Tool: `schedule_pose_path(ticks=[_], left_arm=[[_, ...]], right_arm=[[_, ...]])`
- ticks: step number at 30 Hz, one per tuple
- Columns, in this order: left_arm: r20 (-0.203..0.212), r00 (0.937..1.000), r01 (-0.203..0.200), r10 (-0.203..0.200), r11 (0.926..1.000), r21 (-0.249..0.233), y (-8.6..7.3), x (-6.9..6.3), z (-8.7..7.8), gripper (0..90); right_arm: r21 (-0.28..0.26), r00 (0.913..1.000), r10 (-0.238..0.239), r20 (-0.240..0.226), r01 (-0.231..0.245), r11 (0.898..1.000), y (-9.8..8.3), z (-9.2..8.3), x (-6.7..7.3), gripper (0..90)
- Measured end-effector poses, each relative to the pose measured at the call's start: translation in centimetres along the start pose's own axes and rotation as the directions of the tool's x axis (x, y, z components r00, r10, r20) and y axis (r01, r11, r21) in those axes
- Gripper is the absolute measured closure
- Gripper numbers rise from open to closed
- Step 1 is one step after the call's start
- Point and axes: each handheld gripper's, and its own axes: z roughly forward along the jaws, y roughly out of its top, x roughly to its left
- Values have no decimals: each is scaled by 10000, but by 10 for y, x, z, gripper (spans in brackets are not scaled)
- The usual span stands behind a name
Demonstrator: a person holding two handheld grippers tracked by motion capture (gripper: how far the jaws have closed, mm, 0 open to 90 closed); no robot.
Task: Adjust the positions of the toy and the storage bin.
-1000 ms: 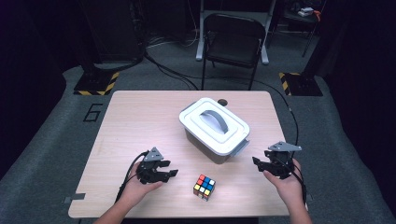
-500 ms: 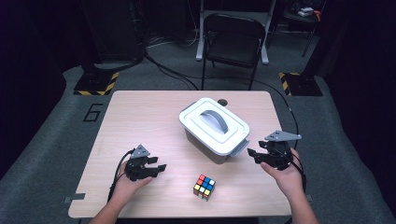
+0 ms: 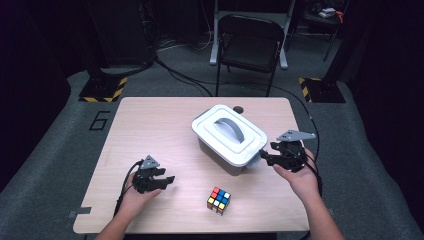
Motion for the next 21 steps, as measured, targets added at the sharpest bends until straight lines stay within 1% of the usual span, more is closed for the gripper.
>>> schedule_pose_path(ticks=[3,5,6,7,8,10,15,16,18,19,21], left_arm=[[10,10000,-96,96,9998,165,-1,0,2,460],[5,9999,-141,141,9995,273,-1,0,4,459],[5,9999,-141,141,9995,273,-1,0,4,459],[7,9999,-167,167,9994,308,-2,0,5,459],[7,9999,-167,167,9994,308,-2,0,5,459],[-35,9998,-178,179,9994,294,-2,0,7,459],[-75,9997,-222,225,9990,397,-2,2,8,459],[-75,9997,-222,225,9990,397,-2,2,8,458],[-332,9991,-266,280,9988,410,-3,5,8,456],[-344,9992,-199,215,9988,450,-3,6,9,452],[-408,9989,-232,251,9987,454,-4,7,9,451]], right_arm=[[-7,10000,-51,-75,51,10000,3,5,0,466],[20,9998,-75,-165,75,10000,8,12,0,466],[20,9998,-75,-165,75,10000,8,12,0,466],[101,9998,-71,-207,73,9999,12,17,0,468],[101,9998,-71,-207,73,9999,12,17,0,468],[148,9996,-160,-251,163,9998,17,24,0,476],[348,9992,-154,-367,167,9993,24,36,2,486],[348,9992,-154,-367,167,9993,24,36,2,486],[366,9988,-304,-386,318,9988,30,42,5,481],[356,9983,-387,-424,402,9986,32,44,6,478],[345,9983,-424,-410,438,9984,33,46,7,476]])
